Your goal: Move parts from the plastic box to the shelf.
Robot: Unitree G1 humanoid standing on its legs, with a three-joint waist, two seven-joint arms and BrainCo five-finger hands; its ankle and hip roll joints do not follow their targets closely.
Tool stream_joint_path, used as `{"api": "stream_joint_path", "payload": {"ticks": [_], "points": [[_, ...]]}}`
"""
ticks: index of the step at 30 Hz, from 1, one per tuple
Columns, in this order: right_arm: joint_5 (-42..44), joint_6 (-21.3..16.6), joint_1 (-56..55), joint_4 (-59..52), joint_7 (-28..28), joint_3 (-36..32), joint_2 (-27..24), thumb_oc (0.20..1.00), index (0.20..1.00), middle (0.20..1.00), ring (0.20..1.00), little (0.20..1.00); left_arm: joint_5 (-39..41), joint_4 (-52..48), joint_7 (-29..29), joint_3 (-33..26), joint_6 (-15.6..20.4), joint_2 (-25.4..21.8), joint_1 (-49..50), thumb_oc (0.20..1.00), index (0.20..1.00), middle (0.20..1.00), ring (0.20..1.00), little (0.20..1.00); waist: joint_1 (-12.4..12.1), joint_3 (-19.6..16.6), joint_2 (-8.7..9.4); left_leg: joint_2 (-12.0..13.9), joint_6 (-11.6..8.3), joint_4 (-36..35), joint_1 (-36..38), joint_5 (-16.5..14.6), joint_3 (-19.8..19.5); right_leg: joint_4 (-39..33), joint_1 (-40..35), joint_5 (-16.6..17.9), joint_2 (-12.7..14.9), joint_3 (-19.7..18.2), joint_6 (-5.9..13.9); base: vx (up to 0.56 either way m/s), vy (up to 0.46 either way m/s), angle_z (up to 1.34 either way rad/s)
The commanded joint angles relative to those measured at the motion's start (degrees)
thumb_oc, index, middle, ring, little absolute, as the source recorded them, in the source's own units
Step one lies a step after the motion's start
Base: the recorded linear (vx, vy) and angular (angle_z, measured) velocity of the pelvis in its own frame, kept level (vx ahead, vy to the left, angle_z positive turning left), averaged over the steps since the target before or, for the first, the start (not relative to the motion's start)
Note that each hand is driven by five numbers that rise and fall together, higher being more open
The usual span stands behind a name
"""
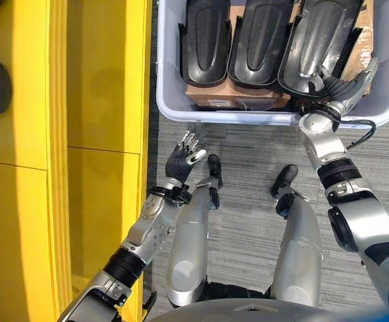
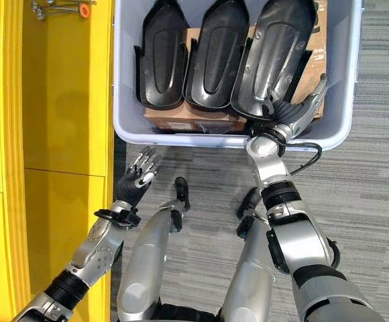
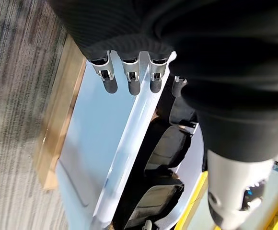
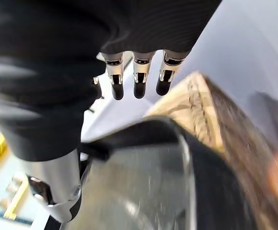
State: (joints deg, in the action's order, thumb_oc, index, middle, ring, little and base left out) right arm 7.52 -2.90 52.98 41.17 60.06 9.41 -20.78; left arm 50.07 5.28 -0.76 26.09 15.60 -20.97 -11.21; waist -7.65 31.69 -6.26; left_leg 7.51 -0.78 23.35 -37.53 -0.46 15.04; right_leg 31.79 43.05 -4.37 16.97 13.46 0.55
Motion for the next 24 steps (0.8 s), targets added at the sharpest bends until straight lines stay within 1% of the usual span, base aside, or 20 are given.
{"api": "stream_joint_path", "payload": {"ticks": [1, 4, 5, 8, 9, 10, 13, 15, 16, 17, 18, 20, 22, 24], "points": [[-0.50, -0.95, -1.15, -4.70, 1.39, 0.20, -2.00, 1.000, 1.000, 1.000, 1.000, 1.000, -3.18, -5.37, -0.79, 2.12, 2.53, 1.15, 2.29, 1.000, 1.000, 1.000, 1.000, 1.000, -0.06, -1.90, -3.61, -0.50, -2.71, -3.02, -0.09, -1.04, -5.52, 5.50, -2.62, -6.36, -1.49, -1.37, 3.24, 0.01, 0.049, -0.06], [1.90, -0.54, -1.66, -4.08, -0.42, 0.53, -1.77, 1.000, 1.000, 1.000, 1.000, 1.000, -2.80, -5.58, -0.95, 2.47, 2.32, 0.99, 2.12, 1.000, 1.000, 1.000, 1.000, 1.000, 0.16, -1.90, -3.93, -0.47, -2.79, -3.17, 0.08, -0.95, -5.21, 5.47, -2.51, -6.39, -1.48, -1.62, 3.15, 0.01, 0.041, -0.04], [1.47, 0.44, -1.40, -3.32, -1.33, 0.77, -1.71, 1.000, 1.000, 1.000, 1.000, 1.000, -2.44, -5.42, -1.02, 2.38, 2.19, 1.12, 1.86, 1.000, 1.000, 1.000, 1.000, 1.000, 0.14, -1.90, -4.06, -0.49, -2.84, -3.10, -0.14, -0.86, -5.20, 5.78, -2.22, -6.49, -1.39, -1.69, 3.09, 0.01, 0.036, -0.01], [2.31, 1.27, -0.73, -1.83, -1.95, 0.90, -1.97, 1.000, 1.000, 1.000, 1.000, 1.000, -2.14, -5.24, -1.24, 2.17, 1.77, 0.83, 1.50, 1.000, 1.000, 1.000, 1.000, 1.000, -0.04, -1.90, -4.13, -0.51, -2.85, -2.86, -0.36, -0.92, -5.29, 6.23, -2.00, -6.63, -1.13, -1.63, 3.08, 0.00, 0.000, 0.00], [3.36, 1.92, -0.16, 0.49, -4.54, 0.97, -2.41, 1.000, 1.000, 1.000, 1.000, 1.000, -2.55, -4.96, -0.54, 2.06, 1.68, 0.28, 1.18, 1.000, 1.000, 1.000, 1.000, 1.000, -0.32, -1.90, -4.00, -0.51, -2.81, -2.65, -0.73, -1.04, -5.55, 6.41, -1.85, -6.65, -1.00, -1.36, 3.14, 0.01, -0.051, 0.02], [5.53, 1.29, 0.26, 1.98, -6.69, 1.60, -2.61, 1.000, 1.000, 1.000, 1.000, 1.000, -3.15, -5.07, -0.51, 2.00, 1.78, 0.03, 1.12, 1.000, 1.000, 1.000, 1.000, 1.000, -0.69, -1.90, -3.86, -0.53, -2.74, -2.36, -1.24, -1.10, -5.76, 6.64, -1.55, -6.66, -0.92, -1.10, 3.14, 0.01, -0.051, 0.02], [4.89, 1.42, 0.94, 2.86, -8.17, 2.63, -2.80, 1.000, 1.000, 1.000, 1.000, 1.000, -2.77, -5.52, -1.21, 1.73, 1.38, 0.05, 1.03, 1.000, 1.000, 1.000, 1.000, 1.000, -0.95, -1.90, -3.79, -0.53, -2.72, -2.14, -1.77, -1.08, -5.84, 6.88, -1.16, -6.71, -0.89, -0.98, 3.11, 0.00, -0.011, 0.00], [6.59, 2.86, 1.98, 3.19, -9.31, 3.87, -2.96, 1.000, 1.000, 1.000, 1.000, 1.000, -3.91, -5.94, -0.64, 1.54, 0.55, -0.10, 0.62, 1.000, 1.000, 1.000, 1.000, 1.000, -1.33, -1.90, -3.61, -0.56, -2.60, -1.73, -2.48, -1.14, -6.06, 7.48, -0.73, -6.89, -0.70, -0.73, 3.02, 0.00, 0.000, 0.00], [7.02, 2.57, 2.02, 3.58, -9.82, 3.82, -3.09, 1.000, 1.000, 1.000, 1.000, 1.000, -4.09, -6.38, -0.63, 1.50, 0.21, -0.31, 0.68, 1.000, 1.000, 1.000, 1.000, 1.000, -1.44, -1.90, -3.61, -0.60, -2.58, -1.64, -2.57, -1.18, -6.18, 7.57, -0.73, -6.92, -0.64, -0.65, 3.04, 0.03, -0.025, 0.05], [7.18, 1.07, 2.35, 4.78, -12.13, 3.87, -3.40, 1.000, 1.000, 1.000, 1.000, 1.000, -4.11, -7.06, -1.03, 1.43, -0.20, -0.83, 0.99, 1.000, 1.000, 1.000, 1.000, 1.000, -1.88, -1.90, -3.55, -0.69, -2.42, -1.34, -2.83, -1.34, -6.42, 7.94, -0.75, -7.05, -0.45, -0.32, 3.06, 0.04, -0.025, 0.08], [6.42, 1.44, 3.16, 4.82, -12.57, 4.27, -3.36, 1.000, 1.000, 1.000, 1.000, 1.000, -3.89, -6.93, -1.52, 1.41, 0.06, -0.88, 0.95, 1.000, 1.000, 1.000, 1.000, 1.000, -2.11, -1.90, -3.49, -0.70, -2.36, -1.26, -3.00, -1.29, -6.45, 8.17, -0.76, -7.10, -0.40, -0.10, 3.04, 0.04, -0.019, 0.09], [8.40, 2.38, 3.56, 4.29, -12.15, 4.67, -3.28, 1.000, 1.000, 1.000, 1.000, 1.000, -2.55, -7.10, -2.02, 1.27, 0.10, -0.93, 0.89, 1.000, 1.000, 1.000, 1.000, 1.000, -2.27, -1.90, -3.42, -0.83, -2.27, -1.18, -3.17, -1.34, -6.63, 8.45, -0.70, -7.27, -0.38, -0.09, 3.06, 0.03, -0.006, 0.06], [9.74, 2.50, 3.72, 5.05, -12.04, 4.52, -3.11, 1.000, 1.000, 1.000, 1.000, 1.000, -2.92, -7.02, -1.63, 1.03, -0.04, -1.11, 0.78, 1.000, 1.000, 1.000, 1.000, 1.000, -2.45, -1.90, -3.36, -0.93, -2.20, -0.95, -3.40, -1.42, -6.79, 8.71, -0.65, -7.37, -0.32, -0.05, 3.02, 0.00, 0.000, 0.00], [9.20, 2.21, 3.82, 6.40, -11.90, 4.35, -3.52, 1.000, 1.000, 1.000, 1.000, 1.000, -3.33, -7.20, -1.07, 0.91, -0.52, -1.26, 0.83, 1.000, 1.000, 1.000, 1.000, 1.000, -2.71, -1.90, -3.33, -1.01, -2.12, -0.47, -3.74, -1.59, -7.07, 9.16, -0.57, -7.57, -0.23, 0.01, 2.96, 0.03, -0.032, 0.03]]}}
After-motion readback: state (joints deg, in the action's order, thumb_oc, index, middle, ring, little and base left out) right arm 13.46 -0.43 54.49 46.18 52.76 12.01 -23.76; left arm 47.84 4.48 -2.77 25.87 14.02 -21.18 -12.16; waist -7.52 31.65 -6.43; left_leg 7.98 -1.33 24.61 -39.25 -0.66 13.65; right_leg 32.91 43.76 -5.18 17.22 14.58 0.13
